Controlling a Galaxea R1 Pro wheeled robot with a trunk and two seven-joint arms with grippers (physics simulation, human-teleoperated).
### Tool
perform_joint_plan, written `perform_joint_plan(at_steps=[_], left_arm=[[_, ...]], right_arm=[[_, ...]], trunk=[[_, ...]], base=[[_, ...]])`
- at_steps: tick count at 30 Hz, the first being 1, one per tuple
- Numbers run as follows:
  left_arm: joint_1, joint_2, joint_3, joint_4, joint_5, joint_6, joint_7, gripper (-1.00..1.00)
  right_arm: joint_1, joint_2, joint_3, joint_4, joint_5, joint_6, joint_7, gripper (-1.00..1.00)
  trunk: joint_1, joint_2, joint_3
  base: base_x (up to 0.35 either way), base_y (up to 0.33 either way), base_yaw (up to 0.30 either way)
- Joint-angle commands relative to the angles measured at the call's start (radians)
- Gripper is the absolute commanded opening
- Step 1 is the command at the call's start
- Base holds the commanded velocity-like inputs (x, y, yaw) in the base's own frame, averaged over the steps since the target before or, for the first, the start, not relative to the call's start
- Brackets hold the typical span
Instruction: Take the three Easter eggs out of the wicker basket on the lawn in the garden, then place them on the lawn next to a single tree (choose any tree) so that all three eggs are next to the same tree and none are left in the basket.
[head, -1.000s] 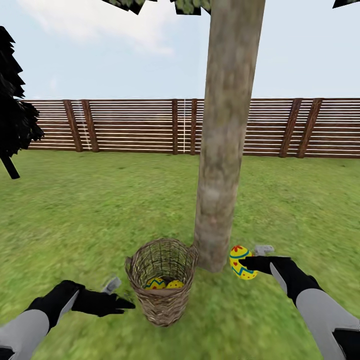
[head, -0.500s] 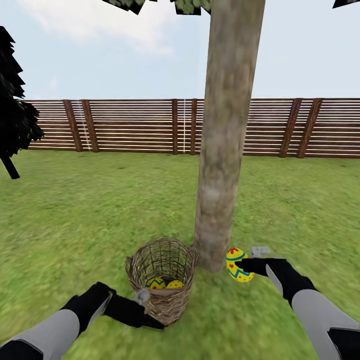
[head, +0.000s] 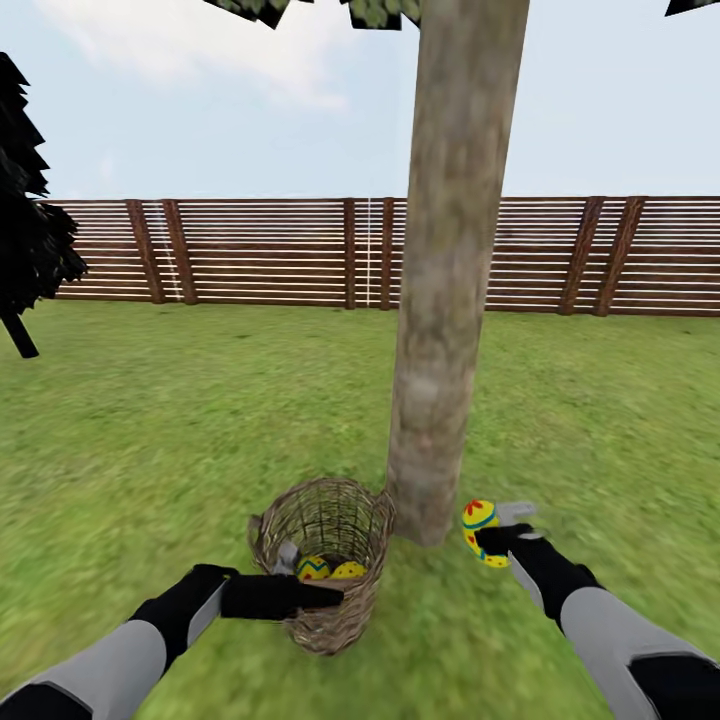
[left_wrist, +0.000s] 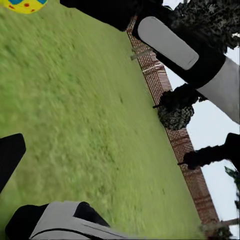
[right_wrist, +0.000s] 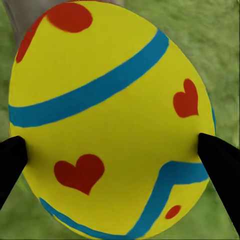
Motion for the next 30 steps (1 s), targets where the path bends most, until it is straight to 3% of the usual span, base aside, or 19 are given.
perform_joint_plan(at_steps=[1,2,3,6,9,12,14,20,24,26,27,30], left_arm=[[-0.001,-0.001,-0.006,-0.020,0.008,0.013,-0.020,1.00],[-0.001,-0.004,-0.004,-0.038,0.012,0.015,-0.026,1.00],[-0.001,-0.019,-0.003,-0.071,0.033,0.018,-0.030,1.00],[-0.001,-0.069,-0.002,-0.088,0.057,0.019,-0.032,1.00],[-0.001,-0.119,-0.002,-0.088,0.059,0.018,-0.031,1.00],[-0.001,-0.144,-0.002,-0.088,0.074,0.014,-0.032,1.00],[0.000,-0.146,-0.002,-0.086,0.115,0.011,-0.028,1.00],[0.004,-0.147,-0.002,-0.080,0.124,0.011,-0.025,1.00],[0.008,-0.149,-0.002,-0.086,0.140,0.012,-0.053,1.00],[0.009,-0.150,-0.003,-0.094,0.203,0.013,-0.112,1.00],[0.009,-0.150,-0.003,-0.110,0.228,0.015,-0.112,1.00],[0.011,-0.151,-0.004,-0.264,0.285,0.026,-0.112,1.00]], right_arm=[[0.000,0.006,0.019,0.011,0.001,-0.006,-0.029,-1.00],[0.000,0.017,0.022,0.016,-0.001,-0.010,-0.049,-1.00],[0.000,0.039,0.025,0.032,-0.002,-0.014,-0.092,-1.00],[0.000,0.072,0.026,0.061,-0.006,-0.014,-0.123,-1.00],[0.000,0.083,0.026,0.064,-0.006,-0.015,-0.120,-1.00],[0.000,0.099,0.026,0.062,-0.004,-0.015,-0.118,-1.00],[0.000,0.116,0.026,0.062,-0.001,-0.015,-0.124,-1.00],[0.000,0.120,0.026,0.063,0.000,-0.015,-0.125,-1.00],[0.000,0.120,0.026,0.064,0.000,-0.016,-0.125,-1.00],[0.000,0.120,0.026,0.064,0.000,-0.017,-0.126,-1.00],[0.000,0.120,0.026,0.064,0.000,-0.017,-0.126,-1.00],[0.000,0.120,0.026,0.064,0.000,-0.017,-0.126,-1.00]], trunk=[[0.000,0.000,-0.001],[0.000,0.000,-0.001],[0.000,0.000,-0.001],[0.000,0.000,-0.001],[0.000,0.000,-0.001],[0.000,0.000,-0.001],[0.000,0.000,-0.001],[0.000,0.000,-0.001],[0.000,0.000,-0.001],[0.000,0.000,-0.001],[0.000,0.000,-0.001],[0.000,0.000,-0.001]], base=[[0.201,-0.190,0.000],[0.221,-0.207,0.000],[0.226,-0.210,0.000],[0.070,-0.066,0.000],[0.005,-0.005,0.000],[0.000,-0.030,0.000],[0.000,-0.249,0.064],[0.000,-0.319,0.115],[0.000,-0.100,0.119],[0.000,-0.009,0.119],[0.000,-0.003,0.119],[0.000,-0.001,0.116]])
